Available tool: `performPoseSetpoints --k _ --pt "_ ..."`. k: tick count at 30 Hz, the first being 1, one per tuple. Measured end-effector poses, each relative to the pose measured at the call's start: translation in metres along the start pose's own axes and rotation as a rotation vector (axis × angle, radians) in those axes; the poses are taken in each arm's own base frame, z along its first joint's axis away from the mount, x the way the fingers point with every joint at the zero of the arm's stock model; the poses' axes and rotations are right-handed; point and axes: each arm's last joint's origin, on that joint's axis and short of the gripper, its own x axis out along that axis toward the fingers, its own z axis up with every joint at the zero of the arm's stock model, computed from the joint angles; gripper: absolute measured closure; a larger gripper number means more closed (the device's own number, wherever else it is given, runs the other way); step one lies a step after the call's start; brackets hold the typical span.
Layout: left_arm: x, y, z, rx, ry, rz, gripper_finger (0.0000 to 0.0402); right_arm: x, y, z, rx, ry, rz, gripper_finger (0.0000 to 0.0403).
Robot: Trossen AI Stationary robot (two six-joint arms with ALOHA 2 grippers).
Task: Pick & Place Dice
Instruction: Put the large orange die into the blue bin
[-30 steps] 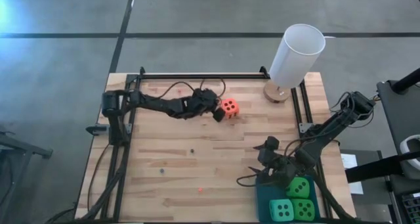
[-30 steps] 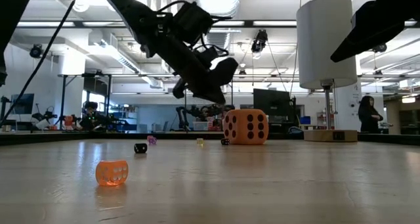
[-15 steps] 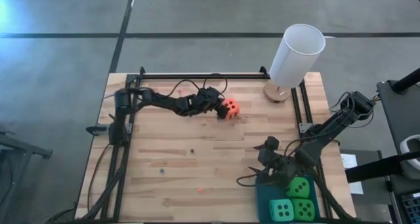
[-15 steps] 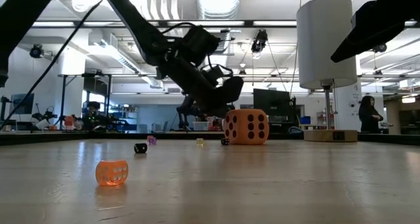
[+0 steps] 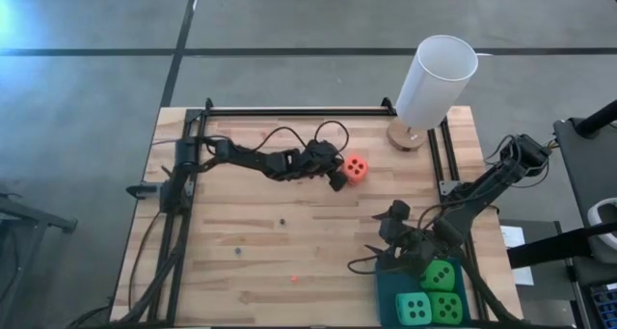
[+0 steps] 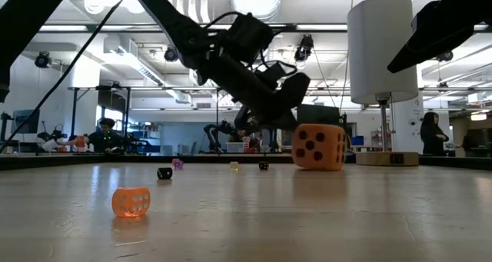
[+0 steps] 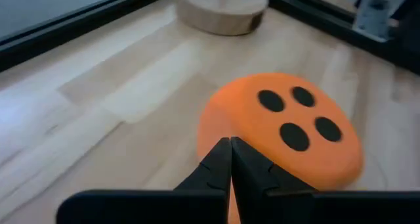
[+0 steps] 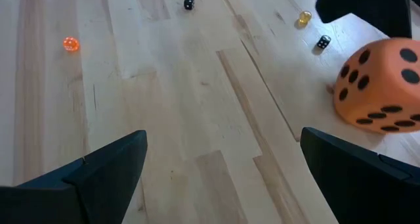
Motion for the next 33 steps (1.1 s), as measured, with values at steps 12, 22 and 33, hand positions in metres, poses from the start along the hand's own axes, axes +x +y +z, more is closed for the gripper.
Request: performPoseSetpoints --k 12,22,33 --pt "-0.012 -0.04 -0.016 0.052 0.021 -0.084 0.0387 -0.003 -0.001 0.002 0.004 -0.006 0.007 0.0003" --pt "-0.064 -0.06 0.012 0.084 0.042 -0.125 0.0387 -0.003 -0.001 0.002 -0.026 -0.006 0.007 0.0003" --pt "-0.132 -0.084 0.032 0.143 0.032 -0.148 0.0387 0.002 -0.011 0.011 0.017 0.028 0.016 0.0003"
